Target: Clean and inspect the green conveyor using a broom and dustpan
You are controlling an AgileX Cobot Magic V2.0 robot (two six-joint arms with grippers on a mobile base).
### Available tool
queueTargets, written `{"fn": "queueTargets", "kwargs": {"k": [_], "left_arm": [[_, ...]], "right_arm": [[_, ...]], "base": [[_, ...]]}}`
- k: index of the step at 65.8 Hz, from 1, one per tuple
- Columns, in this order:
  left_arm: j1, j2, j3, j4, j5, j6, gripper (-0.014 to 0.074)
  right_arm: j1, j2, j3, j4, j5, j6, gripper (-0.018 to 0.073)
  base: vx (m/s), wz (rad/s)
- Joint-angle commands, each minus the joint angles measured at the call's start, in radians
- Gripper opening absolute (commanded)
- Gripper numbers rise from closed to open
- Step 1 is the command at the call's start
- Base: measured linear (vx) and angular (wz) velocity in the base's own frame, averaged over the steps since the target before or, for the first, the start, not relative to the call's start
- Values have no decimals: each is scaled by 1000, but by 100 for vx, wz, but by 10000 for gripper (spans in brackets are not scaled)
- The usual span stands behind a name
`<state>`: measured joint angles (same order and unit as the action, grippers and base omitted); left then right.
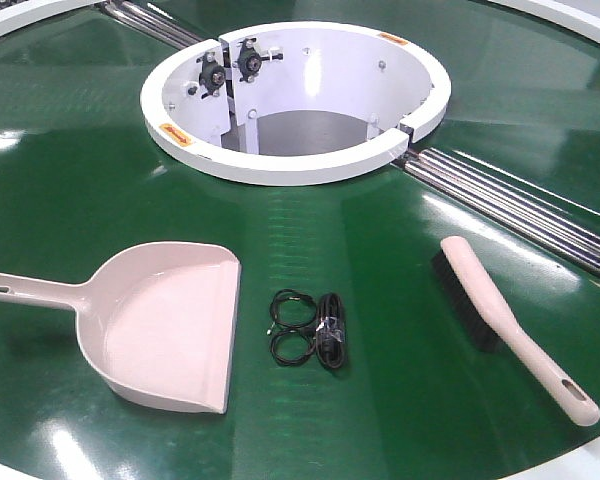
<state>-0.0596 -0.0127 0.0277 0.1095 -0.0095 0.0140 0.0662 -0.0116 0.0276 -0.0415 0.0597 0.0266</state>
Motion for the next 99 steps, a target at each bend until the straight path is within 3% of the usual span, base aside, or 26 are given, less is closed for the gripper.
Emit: {"fn": "queueTargets", "kwargs": {"k": [1, 63, 75, 86, 99], "left_arm": [[0, -14, 10, -3, -78, -2, -6], [0, -14, 10, -3, -79, -2, -6], [0, -12, -31, -18, -170, 0, -6], [0, 63, -219, -91, -14, -4, -6], [0, 371, -462, -110, 375, -6, -6]], "right_arm": [[-3, -12, 4, -4, -77, -1, -8], [-3, -11, 4, -4, -77, -1, -8], [-3, -11, 4, -4, -77, -1, -8], [-3, -11, 4, -4, -77, -1, -8], [-3, -11, 4, -4, -77, -1, -8]], "base": [[0, 0], [0, 0], [0, 0], [0, 0], [0, 0]]}}
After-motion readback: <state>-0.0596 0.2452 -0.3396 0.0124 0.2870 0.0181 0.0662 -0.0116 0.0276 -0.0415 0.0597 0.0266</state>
